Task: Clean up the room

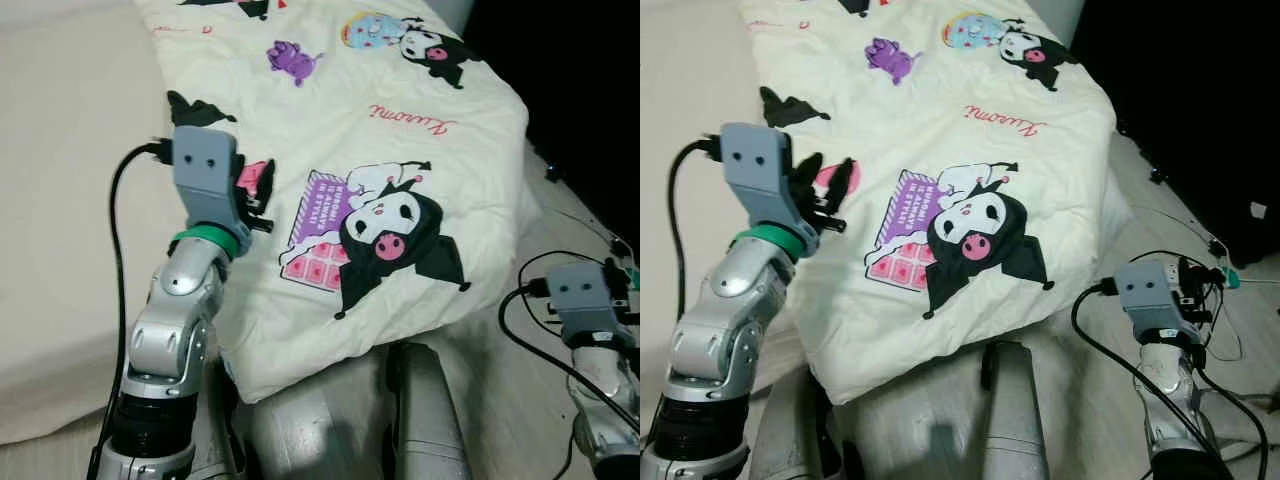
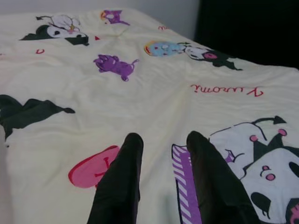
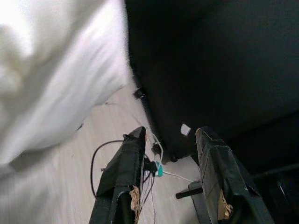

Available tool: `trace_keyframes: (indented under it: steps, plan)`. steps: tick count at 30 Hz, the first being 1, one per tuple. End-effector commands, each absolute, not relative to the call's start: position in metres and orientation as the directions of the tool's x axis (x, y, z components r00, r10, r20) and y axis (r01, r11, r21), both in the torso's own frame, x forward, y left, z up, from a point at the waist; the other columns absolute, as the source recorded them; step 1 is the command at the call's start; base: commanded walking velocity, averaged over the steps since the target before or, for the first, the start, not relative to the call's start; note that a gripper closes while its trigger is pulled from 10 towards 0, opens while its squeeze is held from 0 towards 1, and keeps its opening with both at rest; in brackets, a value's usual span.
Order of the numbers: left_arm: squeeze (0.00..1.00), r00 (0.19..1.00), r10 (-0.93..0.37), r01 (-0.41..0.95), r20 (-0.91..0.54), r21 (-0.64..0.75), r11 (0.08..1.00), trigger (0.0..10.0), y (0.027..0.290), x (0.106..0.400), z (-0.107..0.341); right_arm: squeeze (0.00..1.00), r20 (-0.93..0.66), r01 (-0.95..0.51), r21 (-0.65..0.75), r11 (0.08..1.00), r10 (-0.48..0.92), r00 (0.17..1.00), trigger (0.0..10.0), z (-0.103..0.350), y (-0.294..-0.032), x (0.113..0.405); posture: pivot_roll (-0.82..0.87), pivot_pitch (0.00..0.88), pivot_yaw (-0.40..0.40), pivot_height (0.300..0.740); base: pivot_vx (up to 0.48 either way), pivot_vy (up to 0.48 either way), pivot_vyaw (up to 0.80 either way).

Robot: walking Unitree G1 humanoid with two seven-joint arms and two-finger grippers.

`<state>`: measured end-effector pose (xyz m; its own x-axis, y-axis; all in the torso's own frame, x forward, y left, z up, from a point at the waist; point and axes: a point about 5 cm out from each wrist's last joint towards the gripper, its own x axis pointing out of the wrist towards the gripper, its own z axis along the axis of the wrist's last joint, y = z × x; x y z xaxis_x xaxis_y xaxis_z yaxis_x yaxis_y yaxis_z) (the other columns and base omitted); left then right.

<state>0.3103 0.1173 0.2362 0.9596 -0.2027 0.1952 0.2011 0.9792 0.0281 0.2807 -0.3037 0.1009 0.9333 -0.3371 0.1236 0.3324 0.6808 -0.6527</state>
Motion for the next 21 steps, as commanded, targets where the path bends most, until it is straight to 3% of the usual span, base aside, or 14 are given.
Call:
trace_keyframes:
  steps: [1, 3, 10, 16, 18, 19, 21]
  plan:
    - [0.0, 0.963, -0.193, 0.192, 0.187, 0.023, 0.981, 10.0, 0.121, 0.309, 0.234, 0.0, 0.031, 0.25, -0.676, 0.693, -0.312, 0.95, 10.0, 0.082, -0.299, 0.276, -0.06, 0.204, 0.116, 0.526, 0.0, 0.0, 0.0]
    - [0.0, 0.965, -0.189, 0.188, 0.184, 0.024, 0.982, 10.0, 0.122, 0.308, 0.233, 0.0, -0.045, 0.126, -0.673, 0.729, -0.21, 0.977, 10.0, 0.067, -0.282, 0.281, -0.05, 0.208, 0.124, 0.526, 0.0, 0.0, 0.0]
    - [0.0, 0.965, -0.187, 0.184, 0.186, 0.031, 0.982, 10.0, 0.124, 0.308, 0.236, 0.0, -0.126, -0.045, -0.636, 0.771, -0.046, 0.991, 10.0, 0.057, -0.25, 0.3, -0.02, 0.216, 0.136, 0.526, 0.0, 0.0, 0.0]
    - [0.0, 0.966, -0.182, 0.178, 0.183, 0.037, 0.983, 10.0, 0.126, 0.308, 0.236, 0.0, -0.1, -0.062, -0.668, 0.742, -0.006, 0.995, 10.0, 0.063, -0.241, 0.309, -0.02, 0.22, 0.138, 0.526, 0.0, 0.0, 0.0]
    - [0.0, 0.966, -0.181, 0.177, 0.182, 0.039, 0.983, 10.0, 0.127, 0.307, 0.236, 0.0, -0.062, -0.052, -0.684, 0.728, 0.012, 0.998, 10.0, 0.071, -0.238, 0.314, -0.01, 0.221, 0.138, 0.526, 0.0, 0.0, 0.0]
    - [0.0, 0.967, -0.18, 0.176, 0.181, 0.04, 0.984, 10.0, 0.127, 0.306, 0.236, 0.0, 0.069, -0.001, -0.712, 0.703, 0.072, 0.995, 10.0, 0.099, -0.229, 0.327, -0.02, 0.222, 0.139, 0.526, 0.0, 0.0, 0.0]
    - [0.0, 0.967, -0.18, 0.176, 0.181, 0.04, 0.984, 10.0, 0.127, 0.306, 0.236, 0.0, 0.069, -0.001, -0.712, 0.703, 0.072, 0.995, 10.0, 0.099, -0.229, 0.327, -0.02, 0.222, 0.139, 0.526, 0.0, 0.0, 0.0]
